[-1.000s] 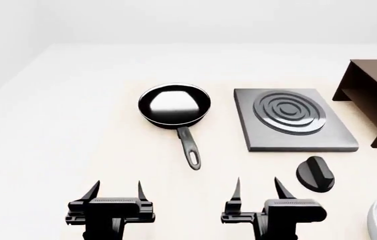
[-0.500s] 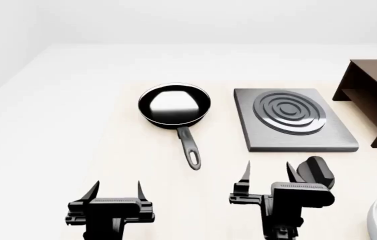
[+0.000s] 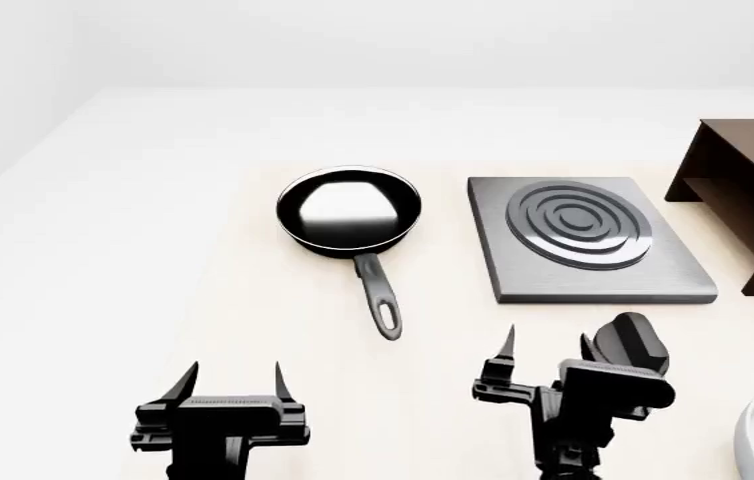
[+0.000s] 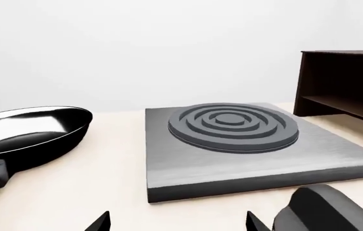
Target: Turn on the stove.
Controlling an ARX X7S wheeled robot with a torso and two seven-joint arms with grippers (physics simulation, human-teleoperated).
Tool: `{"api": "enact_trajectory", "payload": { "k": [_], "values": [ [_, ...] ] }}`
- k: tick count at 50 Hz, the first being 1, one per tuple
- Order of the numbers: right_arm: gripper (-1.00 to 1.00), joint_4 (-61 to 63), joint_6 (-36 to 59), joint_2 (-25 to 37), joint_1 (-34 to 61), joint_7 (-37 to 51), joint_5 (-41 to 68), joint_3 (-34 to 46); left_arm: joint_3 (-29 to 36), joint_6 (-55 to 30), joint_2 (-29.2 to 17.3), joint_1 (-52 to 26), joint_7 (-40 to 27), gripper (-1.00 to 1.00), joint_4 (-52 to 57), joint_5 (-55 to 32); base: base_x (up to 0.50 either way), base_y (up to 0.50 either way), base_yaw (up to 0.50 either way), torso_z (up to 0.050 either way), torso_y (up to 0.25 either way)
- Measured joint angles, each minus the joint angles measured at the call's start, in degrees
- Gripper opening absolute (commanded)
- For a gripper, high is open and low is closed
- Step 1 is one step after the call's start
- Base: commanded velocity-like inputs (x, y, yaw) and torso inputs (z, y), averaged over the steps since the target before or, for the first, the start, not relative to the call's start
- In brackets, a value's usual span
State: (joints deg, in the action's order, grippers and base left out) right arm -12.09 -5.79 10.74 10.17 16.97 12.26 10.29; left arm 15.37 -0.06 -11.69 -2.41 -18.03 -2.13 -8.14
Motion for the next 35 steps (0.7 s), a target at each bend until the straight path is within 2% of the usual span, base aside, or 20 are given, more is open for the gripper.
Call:
{"api": "enact_trajectory", "payload": {
  "k": [35],
  "values": [
    [1.0,-1.3,-1.5,1.5,0.4,1.2,3.9,-3.1,1.0,-0.4,-0.7,0.0,-1.2,1.0,0.8,-0.5,0.0,0.0,0.0,0.0,0.0]
  ]
}}
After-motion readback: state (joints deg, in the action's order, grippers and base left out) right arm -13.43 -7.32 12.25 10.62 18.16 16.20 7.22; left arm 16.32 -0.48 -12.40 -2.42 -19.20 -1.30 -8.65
